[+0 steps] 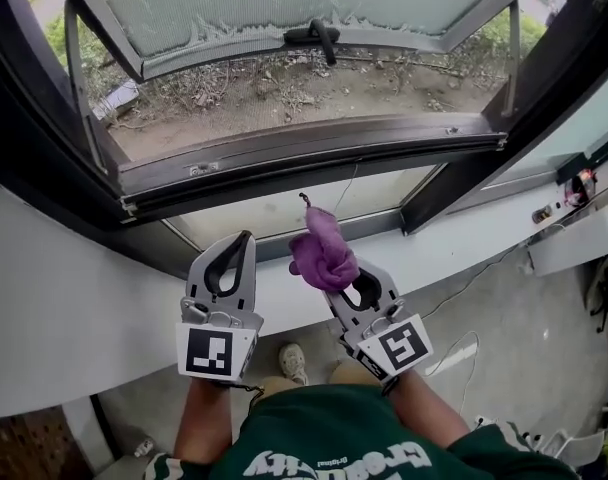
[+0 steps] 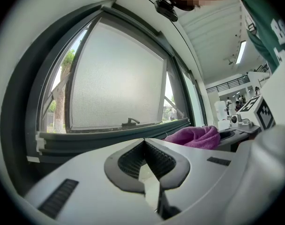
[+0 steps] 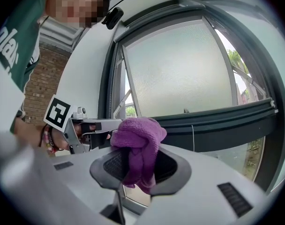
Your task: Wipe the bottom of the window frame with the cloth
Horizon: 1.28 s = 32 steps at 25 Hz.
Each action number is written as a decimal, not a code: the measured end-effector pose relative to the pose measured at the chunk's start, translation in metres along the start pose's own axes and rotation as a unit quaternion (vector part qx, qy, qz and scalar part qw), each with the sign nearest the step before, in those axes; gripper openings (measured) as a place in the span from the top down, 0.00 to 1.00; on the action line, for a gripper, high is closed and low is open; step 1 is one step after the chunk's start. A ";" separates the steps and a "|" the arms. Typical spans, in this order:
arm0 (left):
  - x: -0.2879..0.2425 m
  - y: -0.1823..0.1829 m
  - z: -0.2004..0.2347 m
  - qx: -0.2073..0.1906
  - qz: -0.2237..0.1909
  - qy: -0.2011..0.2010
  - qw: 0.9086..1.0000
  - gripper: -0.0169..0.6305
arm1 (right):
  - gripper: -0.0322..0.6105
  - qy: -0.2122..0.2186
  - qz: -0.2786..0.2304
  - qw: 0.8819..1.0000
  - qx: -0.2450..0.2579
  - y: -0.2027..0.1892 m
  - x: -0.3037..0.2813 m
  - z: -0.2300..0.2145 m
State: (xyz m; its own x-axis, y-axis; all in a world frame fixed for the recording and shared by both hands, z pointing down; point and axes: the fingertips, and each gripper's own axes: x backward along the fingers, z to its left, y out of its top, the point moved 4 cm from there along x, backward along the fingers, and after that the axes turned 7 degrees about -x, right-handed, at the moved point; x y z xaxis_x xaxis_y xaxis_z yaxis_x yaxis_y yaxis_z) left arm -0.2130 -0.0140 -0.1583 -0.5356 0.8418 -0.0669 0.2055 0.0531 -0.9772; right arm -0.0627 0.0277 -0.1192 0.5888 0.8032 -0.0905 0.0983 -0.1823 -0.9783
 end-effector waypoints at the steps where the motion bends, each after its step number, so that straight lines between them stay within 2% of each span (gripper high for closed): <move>1: 0.000 0.002 -0.003 -0.002 -0.001 0.000 1.000 0.96 | 0.76 0.003 0.000 1.000 0.000 0.001 0.001 0.000; 8: 0.003 0.025 -0.027 -0.013 -0.020 0.018 1.000 0.96 | 0.76 0.047 -0.023 0.999 0.000 0.014 0.006 -0.006; 14: -0.001 0.038 -0.047 -0.007 -0.010 0.053 0.999 0.96 | 0.76 0.089 -0.024 0.996 -0.002 0.026 0.014 -0.022; 24: -0.034 0.024 -0.099 -0.008 0.038 0.070 0.997 0.96 | 0.76 0.129 -0.012 0.990 -0.056 0.006 0.037 -0.070; 27: -0.045 0.019 -0.112 -0.023 0.045 0.104 0.993 0.96 | 0.76 0.148 -0.013 0.987 -0.062 -0.001 0.045 -0.093; 32: -0.059 -0.006 -0.129 -0.050 0.051 0.107 0.992 0.96 | 0.76 0.160 -0.032 0.983 -0.088 -0.028 0.049 -0.121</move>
State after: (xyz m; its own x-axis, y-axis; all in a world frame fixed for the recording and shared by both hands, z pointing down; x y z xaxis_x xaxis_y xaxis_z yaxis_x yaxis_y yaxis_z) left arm -0.0767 0.0059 -0.1229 -0.3233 0.9400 -0.1089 0.3363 0.0066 -0.9417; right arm 0.0605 0.0035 -0.0738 0.7969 0.6010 0.0607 0.2638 -0.2559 -0.9300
